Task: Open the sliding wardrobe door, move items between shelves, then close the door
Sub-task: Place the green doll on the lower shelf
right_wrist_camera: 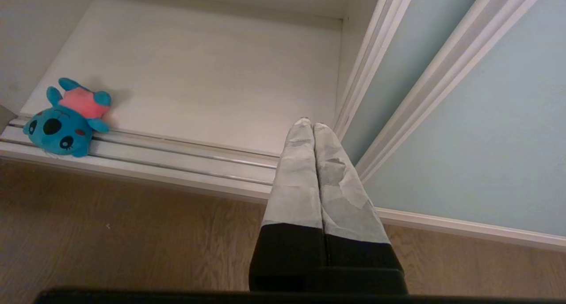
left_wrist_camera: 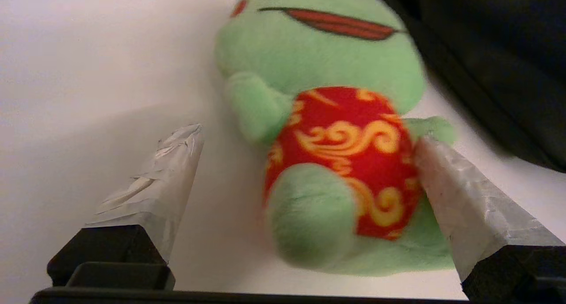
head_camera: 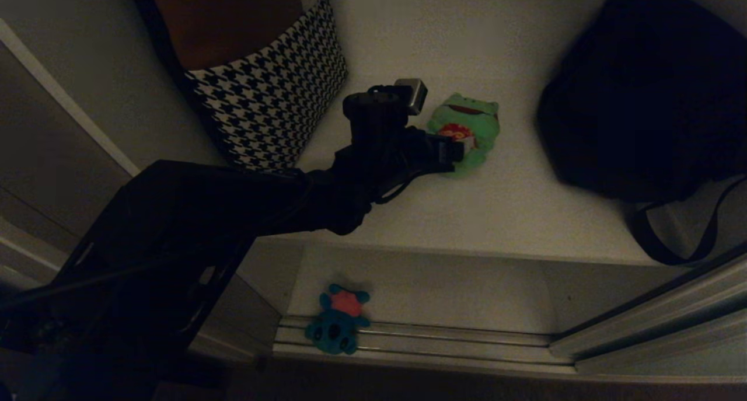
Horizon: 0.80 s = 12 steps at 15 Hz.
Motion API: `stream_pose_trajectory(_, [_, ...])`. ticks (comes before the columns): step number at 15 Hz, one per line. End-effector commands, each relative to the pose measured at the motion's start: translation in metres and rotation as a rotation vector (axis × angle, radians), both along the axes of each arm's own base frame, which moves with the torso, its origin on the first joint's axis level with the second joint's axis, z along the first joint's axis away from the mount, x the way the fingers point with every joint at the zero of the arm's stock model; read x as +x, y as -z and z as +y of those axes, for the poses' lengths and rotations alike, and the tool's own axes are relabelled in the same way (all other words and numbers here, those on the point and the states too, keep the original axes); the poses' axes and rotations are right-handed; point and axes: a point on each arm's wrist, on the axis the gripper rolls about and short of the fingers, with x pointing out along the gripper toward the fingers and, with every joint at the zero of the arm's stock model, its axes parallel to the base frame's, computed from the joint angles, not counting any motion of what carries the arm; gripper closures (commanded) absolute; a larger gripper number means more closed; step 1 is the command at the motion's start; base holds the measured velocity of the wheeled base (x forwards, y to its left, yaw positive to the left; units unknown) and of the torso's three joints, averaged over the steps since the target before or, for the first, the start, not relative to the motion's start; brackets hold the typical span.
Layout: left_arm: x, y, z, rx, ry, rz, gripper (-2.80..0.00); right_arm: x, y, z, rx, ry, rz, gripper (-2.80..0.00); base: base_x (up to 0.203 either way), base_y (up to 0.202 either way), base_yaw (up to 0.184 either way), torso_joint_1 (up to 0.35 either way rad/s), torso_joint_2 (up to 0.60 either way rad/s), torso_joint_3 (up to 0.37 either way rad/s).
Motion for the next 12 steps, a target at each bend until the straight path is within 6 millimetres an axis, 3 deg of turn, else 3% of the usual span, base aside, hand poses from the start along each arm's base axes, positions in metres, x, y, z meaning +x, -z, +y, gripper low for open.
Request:
stream_pose_trajectory(1, [0.004, 0.004, 0.000, -0.004, -0.007, -0.004, 0.00, 0.000, 0.000, 0.000, -0.001, 0.000, 0.000, 0.00, 0.000, 0.000, 0.000, 0.000, 0.00, 0.000])
stream_pose_trajectory(8, [0.007, 0.004, 0.002, -0.024, 0.011, -0.013, 0.00, 0.000, 0.000, 0.000, -0.001, 0.000, 0.001, 0.00, 0.000, 0.000, 0.000, 0.000, 0.00, 0.000])
stream_pose_trajectory(12, [0.000, -0.013, 0.007, -0.046, 0.016, -0.040, 0.00, 0.000, 0.000, 0.000, -0.001, 0.000, -0.001, 0.00, 0.000, 0.000, 0.000, 0.000, 0.00, 0.000])
